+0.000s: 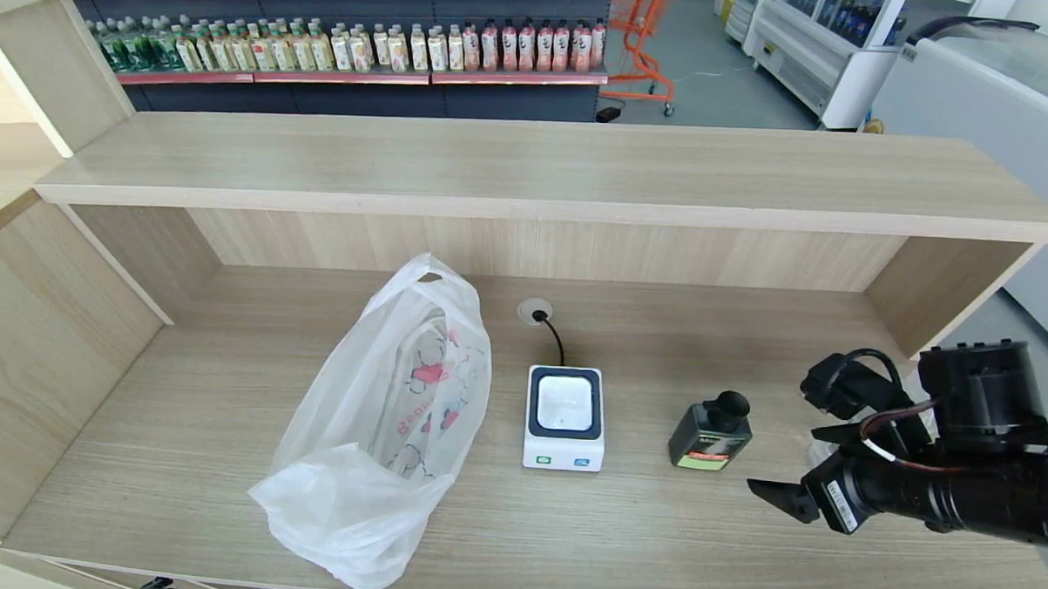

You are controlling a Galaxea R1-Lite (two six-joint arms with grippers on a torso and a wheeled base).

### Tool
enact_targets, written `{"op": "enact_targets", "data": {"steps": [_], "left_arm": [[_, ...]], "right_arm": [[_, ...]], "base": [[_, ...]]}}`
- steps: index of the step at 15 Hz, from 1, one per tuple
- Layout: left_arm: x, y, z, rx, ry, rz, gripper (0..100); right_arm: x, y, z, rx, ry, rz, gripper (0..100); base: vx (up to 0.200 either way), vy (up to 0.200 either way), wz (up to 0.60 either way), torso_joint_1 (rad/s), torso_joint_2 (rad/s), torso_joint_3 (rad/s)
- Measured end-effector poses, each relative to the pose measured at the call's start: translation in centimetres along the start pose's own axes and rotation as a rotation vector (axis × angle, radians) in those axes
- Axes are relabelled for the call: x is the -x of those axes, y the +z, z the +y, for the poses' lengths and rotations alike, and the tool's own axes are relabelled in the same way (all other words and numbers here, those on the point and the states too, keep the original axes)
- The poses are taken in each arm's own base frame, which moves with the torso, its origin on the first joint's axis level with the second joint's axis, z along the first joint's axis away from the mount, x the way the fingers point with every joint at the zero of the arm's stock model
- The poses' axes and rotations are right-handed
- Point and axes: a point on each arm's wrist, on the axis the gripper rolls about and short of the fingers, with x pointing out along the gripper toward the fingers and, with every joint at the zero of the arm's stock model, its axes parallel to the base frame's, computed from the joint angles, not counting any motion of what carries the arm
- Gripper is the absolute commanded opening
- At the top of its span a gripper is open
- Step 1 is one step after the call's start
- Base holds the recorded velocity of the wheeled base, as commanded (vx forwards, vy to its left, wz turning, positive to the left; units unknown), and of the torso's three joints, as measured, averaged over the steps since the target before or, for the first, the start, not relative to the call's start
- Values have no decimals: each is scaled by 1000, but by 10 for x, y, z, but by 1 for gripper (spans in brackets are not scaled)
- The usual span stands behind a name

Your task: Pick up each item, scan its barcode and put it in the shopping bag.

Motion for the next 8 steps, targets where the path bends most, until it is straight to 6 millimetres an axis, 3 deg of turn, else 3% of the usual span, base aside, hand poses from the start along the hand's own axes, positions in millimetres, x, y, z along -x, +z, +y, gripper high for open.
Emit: {"op": "enact_targets", "data": {"steps": [8], "left_arm": [[0, 0, 0, 0, 0, 0, 100]], "right_arm": [[-51, 28, 4, 75, 86, -62, 100]], "base": [[0, 0, 0, 0, 0, 0]]}}
